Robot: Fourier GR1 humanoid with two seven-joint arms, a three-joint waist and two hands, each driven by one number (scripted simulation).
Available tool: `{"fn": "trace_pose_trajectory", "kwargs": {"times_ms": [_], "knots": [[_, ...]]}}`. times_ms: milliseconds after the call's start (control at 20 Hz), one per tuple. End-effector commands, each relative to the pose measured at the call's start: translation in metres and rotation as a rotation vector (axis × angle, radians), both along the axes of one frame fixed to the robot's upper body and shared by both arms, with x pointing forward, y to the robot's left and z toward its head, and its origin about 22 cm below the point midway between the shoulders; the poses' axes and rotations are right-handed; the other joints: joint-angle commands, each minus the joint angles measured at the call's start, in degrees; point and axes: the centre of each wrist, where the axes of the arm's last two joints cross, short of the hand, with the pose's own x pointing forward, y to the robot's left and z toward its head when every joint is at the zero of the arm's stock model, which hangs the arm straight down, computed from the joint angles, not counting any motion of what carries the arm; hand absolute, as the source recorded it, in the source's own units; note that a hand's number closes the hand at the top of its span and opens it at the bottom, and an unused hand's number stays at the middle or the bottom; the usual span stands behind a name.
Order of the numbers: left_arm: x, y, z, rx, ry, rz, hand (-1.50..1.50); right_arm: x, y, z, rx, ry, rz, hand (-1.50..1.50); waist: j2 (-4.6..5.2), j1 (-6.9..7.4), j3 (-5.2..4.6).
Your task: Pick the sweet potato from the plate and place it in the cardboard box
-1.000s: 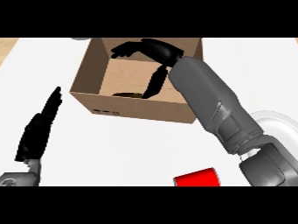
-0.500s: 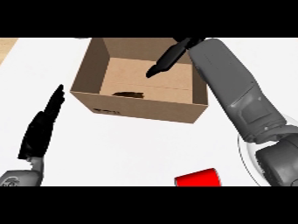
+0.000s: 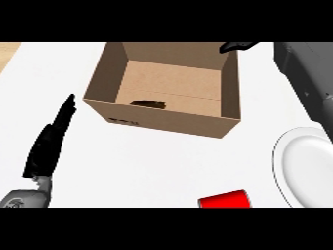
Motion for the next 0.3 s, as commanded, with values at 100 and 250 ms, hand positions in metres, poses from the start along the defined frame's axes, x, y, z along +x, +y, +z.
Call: {"fn": "trace_pose_trajectory", "kwargs": {"times_ms": [100, 250], "knots": [[0.002, -0.01, 0.003, -0.001, -0.02, -0.037, 0.0, -0.008, -0.072, 0.017, 0.027, -0.016, -0.05, -1.5, 1.27, 1.6, 0.17], [0.002, -0.003, 0.004, 0.001, -0.033, -0.034, 0.0, -0.012, -0.092, 0.029, -0.003, -0.039, -0.033, -1.5, 1.44, 2.3, 0.15]]}}
